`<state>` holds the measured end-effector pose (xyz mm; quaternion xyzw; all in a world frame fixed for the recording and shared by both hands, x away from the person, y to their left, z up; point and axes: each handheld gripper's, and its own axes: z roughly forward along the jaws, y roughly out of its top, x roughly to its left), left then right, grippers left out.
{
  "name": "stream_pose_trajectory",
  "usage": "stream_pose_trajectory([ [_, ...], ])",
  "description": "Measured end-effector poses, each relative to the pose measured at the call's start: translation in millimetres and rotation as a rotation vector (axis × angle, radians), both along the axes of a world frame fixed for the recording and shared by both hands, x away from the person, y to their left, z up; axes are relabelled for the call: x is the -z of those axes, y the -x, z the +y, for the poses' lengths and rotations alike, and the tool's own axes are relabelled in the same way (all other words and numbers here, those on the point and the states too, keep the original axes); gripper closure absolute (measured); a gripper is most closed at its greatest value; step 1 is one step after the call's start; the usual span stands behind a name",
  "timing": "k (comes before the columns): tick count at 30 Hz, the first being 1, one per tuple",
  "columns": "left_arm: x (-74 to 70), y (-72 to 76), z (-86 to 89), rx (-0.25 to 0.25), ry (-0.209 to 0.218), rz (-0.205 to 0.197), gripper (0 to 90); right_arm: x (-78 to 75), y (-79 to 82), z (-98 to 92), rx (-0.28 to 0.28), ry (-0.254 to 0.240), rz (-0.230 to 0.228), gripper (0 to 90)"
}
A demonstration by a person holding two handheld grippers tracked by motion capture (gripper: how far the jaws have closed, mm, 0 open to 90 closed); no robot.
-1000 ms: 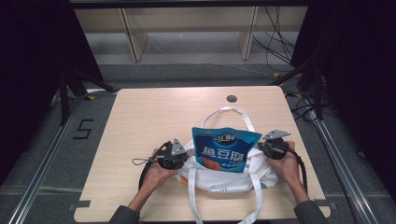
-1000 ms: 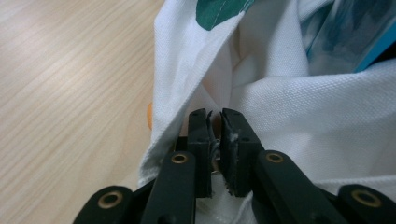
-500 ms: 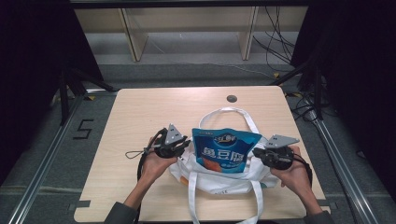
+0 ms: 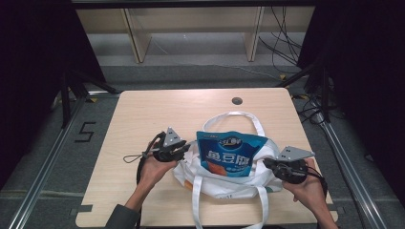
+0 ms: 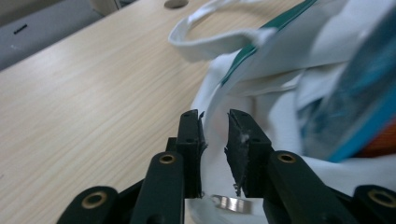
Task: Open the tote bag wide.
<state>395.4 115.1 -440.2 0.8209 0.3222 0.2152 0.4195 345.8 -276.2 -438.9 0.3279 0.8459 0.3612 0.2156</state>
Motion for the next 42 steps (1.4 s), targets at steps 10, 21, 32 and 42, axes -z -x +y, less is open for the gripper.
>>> stream_pose_trajectory([
  [10, 36.8, 35.2, 0.2, 0.079, -0.083, 0.094, 75.4, 17.9, 14.6, -1.8, -0.016, 0.037, 0.069, 85.2],
  [21, 62.2, 34.8, -12.5, 0.057, -0.15, 0.112, 78.0, 45.7, 6.5, 7.6, -0.006, 0.123, 0.125, 88.5],
  [32, 64.4, 22.6, -17.9, 0.005, -0.201, 0.073, 78.6, 57.4, -34.8, 16.3, 0.035, 0.126, 0.101, 90.0],
  [42, 66.5, -20.7, -11.8, -0.061, -0.17, 0.069, 78.4, 59.7, -98.6, 26.0, 0.095, 0.081, 0.097, 90.0],
])
